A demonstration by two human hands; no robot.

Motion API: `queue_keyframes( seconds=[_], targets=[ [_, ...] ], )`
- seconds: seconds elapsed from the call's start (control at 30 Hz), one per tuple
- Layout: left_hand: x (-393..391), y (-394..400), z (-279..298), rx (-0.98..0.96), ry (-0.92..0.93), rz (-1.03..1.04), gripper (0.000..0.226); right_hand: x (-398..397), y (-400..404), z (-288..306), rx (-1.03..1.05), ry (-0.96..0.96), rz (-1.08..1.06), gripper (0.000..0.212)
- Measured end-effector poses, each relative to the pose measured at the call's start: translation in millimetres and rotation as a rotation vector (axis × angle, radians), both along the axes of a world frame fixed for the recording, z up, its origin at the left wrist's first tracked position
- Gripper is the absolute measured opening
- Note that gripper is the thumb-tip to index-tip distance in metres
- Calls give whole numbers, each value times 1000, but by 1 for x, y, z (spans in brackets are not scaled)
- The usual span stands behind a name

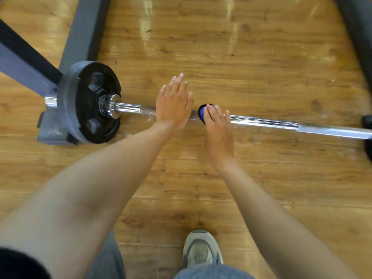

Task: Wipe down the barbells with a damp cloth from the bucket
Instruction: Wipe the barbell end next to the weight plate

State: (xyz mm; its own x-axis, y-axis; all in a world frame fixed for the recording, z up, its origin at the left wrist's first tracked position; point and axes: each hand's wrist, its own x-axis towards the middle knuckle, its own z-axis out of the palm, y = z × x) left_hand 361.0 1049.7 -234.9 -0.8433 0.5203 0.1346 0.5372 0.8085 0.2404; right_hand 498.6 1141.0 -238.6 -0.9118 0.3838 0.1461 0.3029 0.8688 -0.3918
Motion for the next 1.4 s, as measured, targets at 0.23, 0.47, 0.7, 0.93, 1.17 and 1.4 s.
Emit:
queue_keyframes(
  seconds=[0.23, 0.47, 0.7, 0.93, 1.17, 1.4],
  targets=[
    [5, 11, -10, -39, -75, 22, 61, 11, 0, -4, -43, 28, -152, 71],
    [6, 10, -10, -72, -91, 49, 62, 36, 32, -5, -2, -3, -288, 80],
    [-10, 17, -5, -152, -283, 32, 61, 5, -7, -8, 58, 36, -31, 78],
    [-17, 20, -2, -178, -313, 5, 61, 13, 5, -4, 14, 19, -179, 86],
    [-35, 25, -2, -119, -368, 7, 63, 11, 8, 0, 25, -28, -62, 85],
    [5, 26, -5, -25, -69, 59, 60, 7, 6, 1, 35, -32, -87, 83]
  ],
)
